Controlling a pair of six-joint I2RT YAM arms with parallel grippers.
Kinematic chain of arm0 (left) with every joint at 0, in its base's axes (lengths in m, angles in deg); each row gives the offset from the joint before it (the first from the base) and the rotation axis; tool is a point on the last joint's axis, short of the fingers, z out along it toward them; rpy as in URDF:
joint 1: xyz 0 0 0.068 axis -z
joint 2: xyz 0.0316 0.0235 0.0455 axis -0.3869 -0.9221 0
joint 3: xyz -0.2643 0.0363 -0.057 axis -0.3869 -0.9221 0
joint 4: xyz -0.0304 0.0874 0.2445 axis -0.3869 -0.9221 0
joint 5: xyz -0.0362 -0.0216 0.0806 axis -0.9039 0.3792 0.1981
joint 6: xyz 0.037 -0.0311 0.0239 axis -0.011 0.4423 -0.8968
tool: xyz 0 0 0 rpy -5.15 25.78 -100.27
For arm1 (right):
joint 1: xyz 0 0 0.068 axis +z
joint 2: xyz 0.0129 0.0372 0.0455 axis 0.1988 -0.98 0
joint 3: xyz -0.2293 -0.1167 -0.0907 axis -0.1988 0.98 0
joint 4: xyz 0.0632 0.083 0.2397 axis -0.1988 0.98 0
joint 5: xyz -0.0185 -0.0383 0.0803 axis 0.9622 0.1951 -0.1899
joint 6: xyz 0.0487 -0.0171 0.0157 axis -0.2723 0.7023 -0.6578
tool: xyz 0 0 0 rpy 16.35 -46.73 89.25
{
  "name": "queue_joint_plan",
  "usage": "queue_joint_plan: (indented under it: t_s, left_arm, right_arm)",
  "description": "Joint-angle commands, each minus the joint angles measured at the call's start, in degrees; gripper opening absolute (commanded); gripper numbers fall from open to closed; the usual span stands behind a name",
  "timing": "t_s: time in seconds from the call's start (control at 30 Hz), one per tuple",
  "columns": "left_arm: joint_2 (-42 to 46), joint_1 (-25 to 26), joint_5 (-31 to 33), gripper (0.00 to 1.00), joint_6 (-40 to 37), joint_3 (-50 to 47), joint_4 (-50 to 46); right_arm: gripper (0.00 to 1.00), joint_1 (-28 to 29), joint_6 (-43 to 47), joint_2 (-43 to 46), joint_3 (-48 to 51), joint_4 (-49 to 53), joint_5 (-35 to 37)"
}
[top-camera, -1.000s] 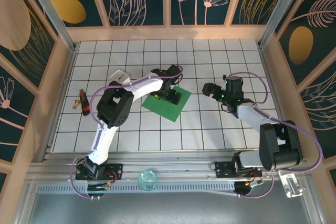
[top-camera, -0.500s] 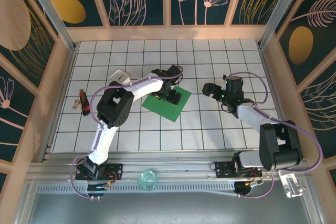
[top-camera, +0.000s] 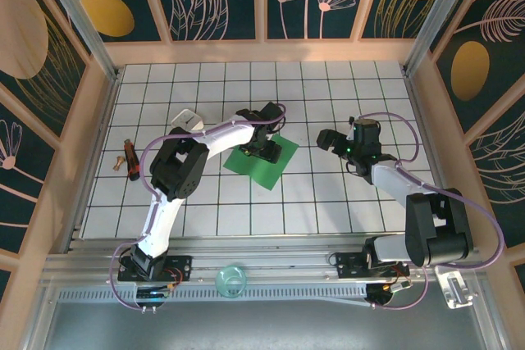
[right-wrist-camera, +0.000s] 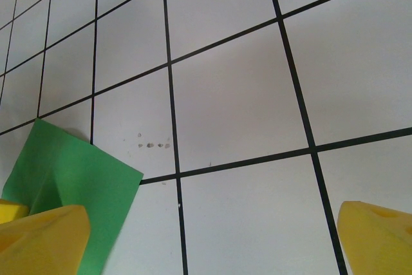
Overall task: Fold a paper plane with a square sheet of paper (pick it up from the middle)
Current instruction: First fold the square sheet of paper in half at the center of the table.
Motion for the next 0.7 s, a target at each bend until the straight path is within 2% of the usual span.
queue_joint_plan:
  t_s: [0.0, 0.13, 0.2, 0.33, 0.4, 0.47, 0.5, 0.57, 0.67]
  left_arm:
    - [-0.29, -0.15, -1.64, 0.77, -0.76, -2.18, -1.82]
    - [1.44, -0.13, -3.85, 0.69, 0.04, -3.00, 0.88]
    - [3.20, -0.20, -5.49, 0.60, 0.46, -4.01, 3.30]
    - [10.83, -0.17, -15.52, 0.42, 3.08, -10.04, 14.16]
    - [16.95, -0.34, -24.80, 0.36, 8.11, -16.08, 24.83]
    - [23.68, -0.90, -35.43, 0.32, 19.32, -25.92, 43.47]
    - [26.15, -1.36, -38.55, 0.32, 26.34, -30.94, 53.81]
    - [28.37, -2.60, -40.52, 0.32, 36.74, -38.27, 67.51]
    - [28.22, -4.40, -42.05, 0.30, 46.18, -46.29, 79.32]
  right_arm:
    - [0.99, -0.54, 0.37, 1.51, 0.68, -0.11, 0.03]
    - [0.99, -0.49, 0.40, 1.60, 0.59, 0.22, 0.11]
    - [0.99, -0.51, 0.29, 1.95, 0.58, 0.41, 0.18]
    - [0.99, -0.57, 0.20, 3.18, -0.01, 1.91, 0.05]
    - [0.99, -0.59, 0.19, 4.56, -0.88, 3.44, -0.06]
    - [0.98, -0.63, 0.24, 6.93, -1.47, 5.19, 0.15]
    - [0.98, -0.57, 0.47, 8.45, -1.80, 6.05, 0.09]
    - [0.98, -0.57, 1.19, 10.81, -2.25, 6.80, -1.59]
    - [0.98, -0.19, 1.85, 13.12, -2.17, 5.74, -7.50]
